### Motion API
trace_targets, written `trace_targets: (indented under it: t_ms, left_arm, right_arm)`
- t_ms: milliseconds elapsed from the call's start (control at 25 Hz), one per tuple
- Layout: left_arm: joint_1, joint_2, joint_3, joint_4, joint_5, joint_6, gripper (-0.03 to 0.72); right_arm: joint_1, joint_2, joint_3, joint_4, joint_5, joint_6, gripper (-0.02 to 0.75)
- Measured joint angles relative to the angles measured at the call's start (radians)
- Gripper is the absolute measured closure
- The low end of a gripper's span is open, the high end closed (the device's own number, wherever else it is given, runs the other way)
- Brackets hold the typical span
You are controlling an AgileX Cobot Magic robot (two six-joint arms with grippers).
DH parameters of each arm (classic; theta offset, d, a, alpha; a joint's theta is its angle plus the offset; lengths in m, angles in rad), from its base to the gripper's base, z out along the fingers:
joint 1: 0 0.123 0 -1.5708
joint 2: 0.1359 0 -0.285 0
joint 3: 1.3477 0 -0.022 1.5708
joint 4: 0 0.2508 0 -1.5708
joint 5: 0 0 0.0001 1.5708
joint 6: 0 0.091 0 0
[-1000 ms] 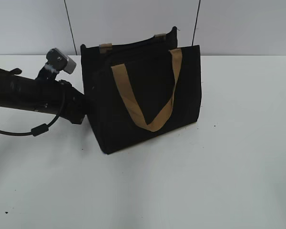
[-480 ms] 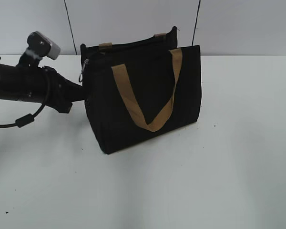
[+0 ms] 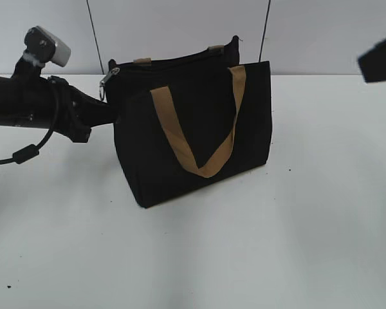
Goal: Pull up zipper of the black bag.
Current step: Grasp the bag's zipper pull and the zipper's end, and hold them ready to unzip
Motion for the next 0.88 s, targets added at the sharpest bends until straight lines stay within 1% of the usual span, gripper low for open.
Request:
trace_targets:
  t_ms: [120, 280, 360, 440, 560, 680, 880]
  left_arm:
    - [0.0, -0.001, 0.0, 0.001, 0.006, -0.008, 0.674]
    - [0.0, -0.011, 0.0, 0.001, 0.006, -0.031, 0.674]
    - [0.0, -0.022, 0.0, 0.001, 0.008, -0.033, 0.674]
    - [0.0, -0.024, 0.0, 0.001, 0.01, -0.035, 0.674]
    - [0.0, -0.029, 0.0, 0.001, 0.01, -0.04, 0.674]
    - [0.0, -0.038, 0.0, 0.001, 0.011, -0.042, 0.674]
    - [0.0, -0.039, 0.001, 0.001, 0.026, -0.045, 0.674]
  right_arm:
    - [0.122, 0.108, -0.083, -0.008, -0.05, 0.067, 0.465]
    - [0.315, 0.291, -0.202, -0.067, -0.126, 0.207, 0.484]
    - [0.392, 0.389, -0.264, -0.095, -0.171, 0.263, 0.496]
    - [0.449, 0.475, -0.335, -0.103, -0.202, 0.326, 0.498]
    - [0.494, 0.595, -0.432, -0.108, -0.23, 0.453, 0.5]
    - [0.509, 0.687, -0.521, -0.111, -0.271, 0.59, 0.501]
    - [0.519, 0.786, -0.593, -0.114, -0.304, 0.689, 0.501]
